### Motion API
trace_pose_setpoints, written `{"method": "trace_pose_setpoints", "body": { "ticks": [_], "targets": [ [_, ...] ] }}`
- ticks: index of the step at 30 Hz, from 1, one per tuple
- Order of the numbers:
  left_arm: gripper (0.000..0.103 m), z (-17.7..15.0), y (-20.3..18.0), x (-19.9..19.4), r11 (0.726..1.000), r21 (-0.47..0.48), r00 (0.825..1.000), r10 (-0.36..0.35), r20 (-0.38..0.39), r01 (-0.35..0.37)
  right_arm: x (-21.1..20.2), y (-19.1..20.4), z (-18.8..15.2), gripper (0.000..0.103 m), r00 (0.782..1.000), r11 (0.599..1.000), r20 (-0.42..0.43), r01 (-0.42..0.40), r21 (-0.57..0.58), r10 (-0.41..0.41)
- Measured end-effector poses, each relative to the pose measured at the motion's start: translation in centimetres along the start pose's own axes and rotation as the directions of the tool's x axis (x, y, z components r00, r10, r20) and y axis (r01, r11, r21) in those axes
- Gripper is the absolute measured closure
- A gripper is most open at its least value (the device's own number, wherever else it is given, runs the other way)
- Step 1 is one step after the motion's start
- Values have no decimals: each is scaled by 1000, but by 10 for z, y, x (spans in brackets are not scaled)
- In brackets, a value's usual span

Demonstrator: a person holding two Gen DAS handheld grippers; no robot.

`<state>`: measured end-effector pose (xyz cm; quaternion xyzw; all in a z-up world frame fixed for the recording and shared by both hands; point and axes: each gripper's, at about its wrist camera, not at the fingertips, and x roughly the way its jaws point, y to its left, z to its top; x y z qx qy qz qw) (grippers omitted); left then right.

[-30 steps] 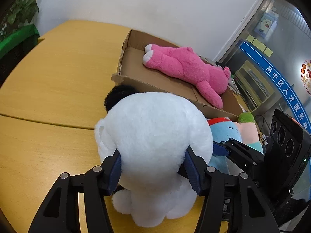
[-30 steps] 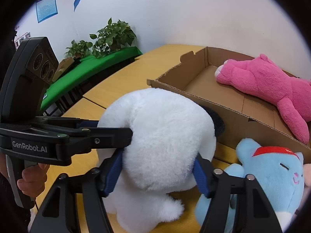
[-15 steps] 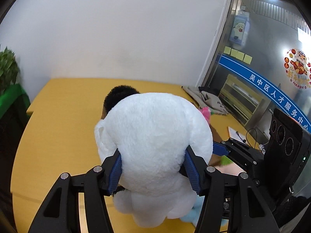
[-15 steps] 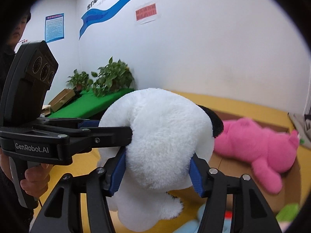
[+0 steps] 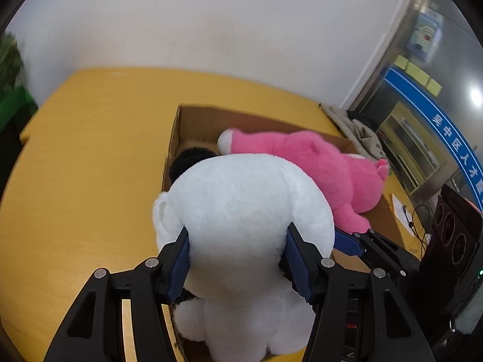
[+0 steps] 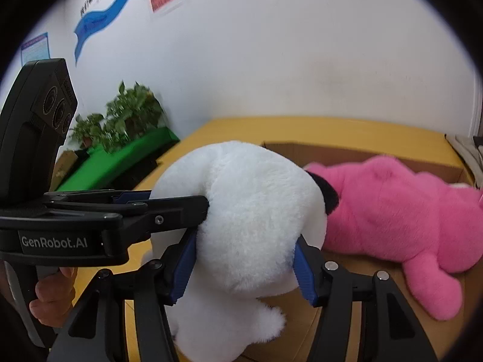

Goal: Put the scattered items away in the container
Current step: 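Lower the panda into the box beside the pink bear and open both grippers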

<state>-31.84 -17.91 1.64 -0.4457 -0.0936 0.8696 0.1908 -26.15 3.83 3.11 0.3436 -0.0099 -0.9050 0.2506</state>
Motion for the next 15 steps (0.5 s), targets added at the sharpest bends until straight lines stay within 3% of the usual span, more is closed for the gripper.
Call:
{"method": "trace_pose_setpoints", "body": {
  "ticks": [2,4,7,10,12,15],
  "targets": [
    [41,-8,0,22,998,41,998,41,-57,-39,19,-5,-3,45,996,999,-92,23,36,-19],
    [40,-12,-5,30,994,75,996,77,-40,-74,36,-5,-13,45,984,997,-175,48,52,-39],
    [38,-13,1,25,998,46,997,53,-48,-50,34,-2,-17,43,988,998,-148,56,41,-50],
    [37,-19,-1,19,998,50,997,51,-50,-48,32,1,-17,37,983,997,-185,34,64,-22],
    [35,-21,-3,14,998,46,997,53,-47,-51,31,-2,-18,28,980,998,-199,26,64,-13],
    [36,-25,-8,5,997,39,997,63,-35,-61,24,-6,-24,25,973,997,-232,6,71,11]
  ]
}}
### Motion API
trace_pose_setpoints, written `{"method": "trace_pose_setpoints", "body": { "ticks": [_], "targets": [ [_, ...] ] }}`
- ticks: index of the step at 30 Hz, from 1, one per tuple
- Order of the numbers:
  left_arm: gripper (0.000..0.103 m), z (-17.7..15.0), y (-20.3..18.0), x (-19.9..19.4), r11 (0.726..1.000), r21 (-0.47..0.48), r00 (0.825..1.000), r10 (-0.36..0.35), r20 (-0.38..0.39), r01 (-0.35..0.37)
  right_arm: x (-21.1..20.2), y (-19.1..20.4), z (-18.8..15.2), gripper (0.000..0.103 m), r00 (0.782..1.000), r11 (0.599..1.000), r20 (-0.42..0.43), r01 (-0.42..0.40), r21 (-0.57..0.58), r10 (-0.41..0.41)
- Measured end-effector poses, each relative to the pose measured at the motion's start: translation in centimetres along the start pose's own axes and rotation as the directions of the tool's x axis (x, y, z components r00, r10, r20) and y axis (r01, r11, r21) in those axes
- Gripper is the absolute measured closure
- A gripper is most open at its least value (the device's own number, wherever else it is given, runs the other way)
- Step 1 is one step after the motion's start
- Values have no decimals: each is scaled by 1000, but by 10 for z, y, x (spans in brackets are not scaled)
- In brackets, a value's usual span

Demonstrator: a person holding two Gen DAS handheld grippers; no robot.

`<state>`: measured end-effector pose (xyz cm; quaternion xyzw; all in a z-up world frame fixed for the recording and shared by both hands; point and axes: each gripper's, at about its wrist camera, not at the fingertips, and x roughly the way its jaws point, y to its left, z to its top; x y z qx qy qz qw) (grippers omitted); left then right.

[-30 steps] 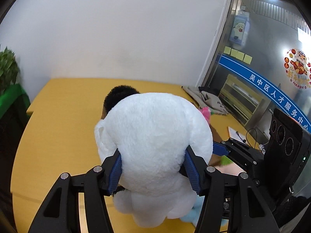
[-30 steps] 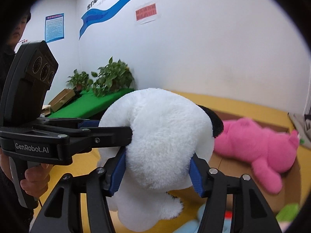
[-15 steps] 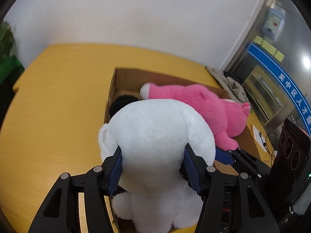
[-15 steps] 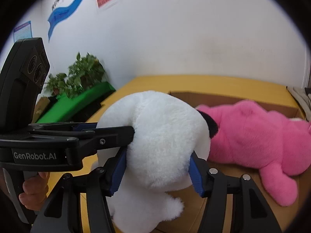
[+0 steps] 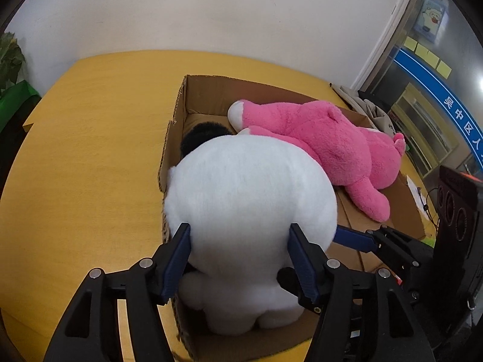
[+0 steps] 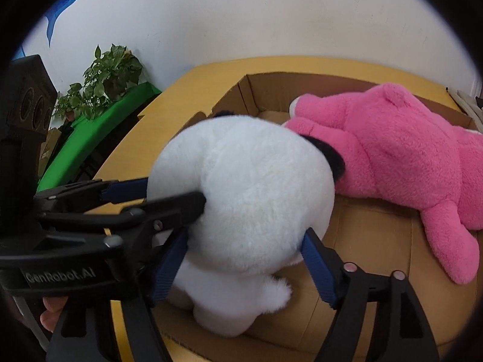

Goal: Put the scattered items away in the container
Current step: 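Lower the panda into the box beside the pink bear and open both grippers, then move both grippers toward the light-blue bear plush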

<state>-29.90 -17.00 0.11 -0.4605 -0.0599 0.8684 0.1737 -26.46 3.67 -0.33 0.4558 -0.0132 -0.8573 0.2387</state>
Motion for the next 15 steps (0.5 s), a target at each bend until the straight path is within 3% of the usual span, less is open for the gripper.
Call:
{"method": "trace_pose_setpoints", "body": {
  "ticks": [2,7,9,11,15],
  "targets": [
    [36,-8,-7,-15,998,23,997,66,32,-66,-9,0,-8,25,1000,1000,7,18,-3,-18],
    [35,-37,-24,-58,982,39,975,178,134,-185,-69,-12,-30,22,978,990,149,144,7,-144],
    [26,-54,-31,-75,980,20,968,195,159,-200,-95,-16,-44,21,956,978,208,204,39,-207],
    [10,-73,-41,-89,979,-15,961,204,188,-205,-115,-16,-59,21,947,976,236,218,27,-218],
    [3,-108,-64,-101,977,-54,954,214,211,-207,-151,-19,-93,21,920,959,281,282,9,-273]
  ]
}}
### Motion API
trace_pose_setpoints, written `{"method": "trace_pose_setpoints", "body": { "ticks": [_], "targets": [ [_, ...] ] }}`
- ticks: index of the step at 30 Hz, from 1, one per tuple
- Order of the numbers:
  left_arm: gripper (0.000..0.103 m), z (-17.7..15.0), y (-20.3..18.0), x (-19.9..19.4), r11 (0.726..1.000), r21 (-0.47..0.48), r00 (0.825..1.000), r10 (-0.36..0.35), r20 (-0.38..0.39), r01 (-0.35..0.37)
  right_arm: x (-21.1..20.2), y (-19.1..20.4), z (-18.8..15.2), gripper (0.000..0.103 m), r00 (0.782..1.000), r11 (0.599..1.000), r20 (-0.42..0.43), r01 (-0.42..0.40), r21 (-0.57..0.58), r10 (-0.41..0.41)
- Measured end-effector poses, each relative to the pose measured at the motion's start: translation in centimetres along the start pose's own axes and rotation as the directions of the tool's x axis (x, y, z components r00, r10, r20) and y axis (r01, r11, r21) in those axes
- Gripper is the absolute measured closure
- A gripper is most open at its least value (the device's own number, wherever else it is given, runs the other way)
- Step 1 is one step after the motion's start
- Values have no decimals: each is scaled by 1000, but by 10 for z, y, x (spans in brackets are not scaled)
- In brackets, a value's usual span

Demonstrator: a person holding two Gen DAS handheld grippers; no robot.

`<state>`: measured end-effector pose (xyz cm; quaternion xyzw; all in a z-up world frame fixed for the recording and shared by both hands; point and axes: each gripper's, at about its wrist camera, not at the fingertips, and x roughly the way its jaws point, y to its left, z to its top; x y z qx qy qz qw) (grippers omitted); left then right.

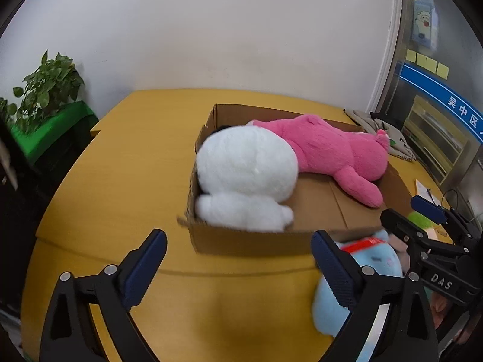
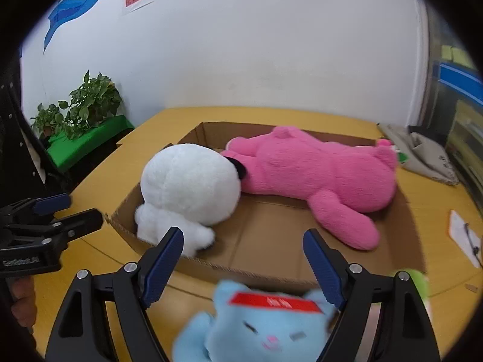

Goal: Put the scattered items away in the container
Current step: 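Move both grippers toward the light-blue bear plush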

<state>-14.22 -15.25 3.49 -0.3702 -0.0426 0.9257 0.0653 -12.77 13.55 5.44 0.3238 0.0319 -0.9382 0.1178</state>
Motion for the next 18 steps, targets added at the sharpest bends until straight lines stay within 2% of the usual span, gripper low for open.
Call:
{"method": "trace_pose_setpoints", "body": {
  "ticks": [4,7,13,18],
  "targets": [
    [2,-31,-13,-7,997,-58,999,-45,-22,43,-21,-16,-25,21,998,998,-31,59,-6,-60],
    [2,-44,-27,-7,997,-50,997,-65,-46,62,-31,-25,-44,21,995,997,-62,82,-8,-83],
    [2,-50,-53,-16,996,-32,996,-84,-43,83,-43,-28,-60,21,993,997,-85,76,-5,-76],
    [2,-54,-65,-24,996,-23,995,-91,-33,90,-50,-28,-63,21,996,998,-67,62,-9,-62]
  ]
}}
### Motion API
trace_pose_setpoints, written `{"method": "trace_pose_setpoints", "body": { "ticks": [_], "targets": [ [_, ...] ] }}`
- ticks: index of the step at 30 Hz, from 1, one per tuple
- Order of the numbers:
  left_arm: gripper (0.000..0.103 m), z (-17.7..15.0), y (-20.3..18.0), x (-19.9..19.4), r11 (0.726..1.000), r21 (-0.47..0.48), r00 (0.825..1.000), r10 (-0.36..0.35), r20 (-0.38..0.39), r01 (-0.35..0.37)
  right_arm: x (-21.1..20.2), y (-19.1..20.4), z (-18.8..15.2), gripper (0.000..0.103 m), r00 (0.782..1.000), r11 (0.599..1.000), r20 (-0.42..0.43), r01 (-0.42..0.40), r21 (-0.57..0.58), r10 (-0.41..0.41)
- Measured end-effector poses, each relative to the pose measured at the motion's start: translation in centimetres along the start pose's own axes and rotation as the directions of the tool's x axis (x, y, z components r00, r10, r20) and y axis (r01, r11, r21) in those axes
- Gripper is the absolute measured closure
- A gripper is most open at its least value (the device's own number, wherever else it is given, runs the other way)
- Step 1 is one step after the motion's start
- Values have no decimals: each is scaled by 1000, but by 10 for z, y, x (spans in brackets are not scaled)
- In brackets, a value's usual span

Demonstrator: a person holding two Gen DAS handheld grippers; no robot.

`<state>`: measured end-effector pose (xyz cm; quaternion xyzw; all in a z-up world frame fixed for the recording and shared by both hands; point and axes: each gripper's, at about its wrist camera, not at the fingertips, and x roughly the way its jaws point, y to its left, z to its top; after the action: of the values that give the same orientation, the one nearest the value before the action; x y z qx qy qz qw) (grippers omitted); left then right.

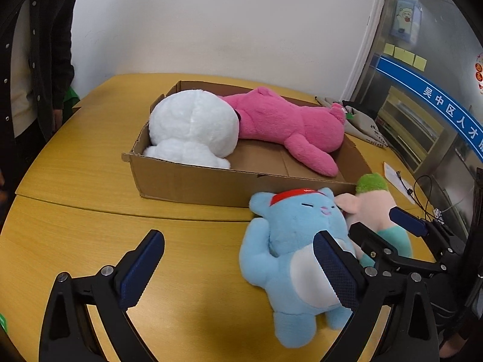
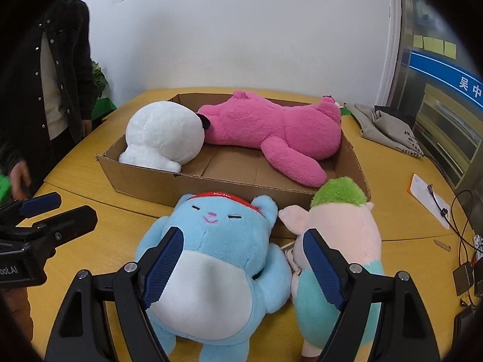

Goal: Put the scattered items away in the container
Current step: 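Move both grippers toward the light-blue bear plush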

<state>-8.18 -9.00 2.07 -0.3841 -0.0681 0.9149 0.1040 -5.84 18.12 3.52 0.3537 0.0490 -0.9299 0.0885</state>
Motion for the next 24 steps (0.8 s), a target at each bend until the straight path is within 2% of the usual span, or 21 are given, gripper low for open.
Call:
{"method": "trace_pose_setpoints", "body": {
  "ticks": [24],
  "targets": [
    [2,-11,-21,9,1000,21,1000,-8,-27,8,2,-21,-13,21,1000,999,-25,-3,32,4]
  ]
}}
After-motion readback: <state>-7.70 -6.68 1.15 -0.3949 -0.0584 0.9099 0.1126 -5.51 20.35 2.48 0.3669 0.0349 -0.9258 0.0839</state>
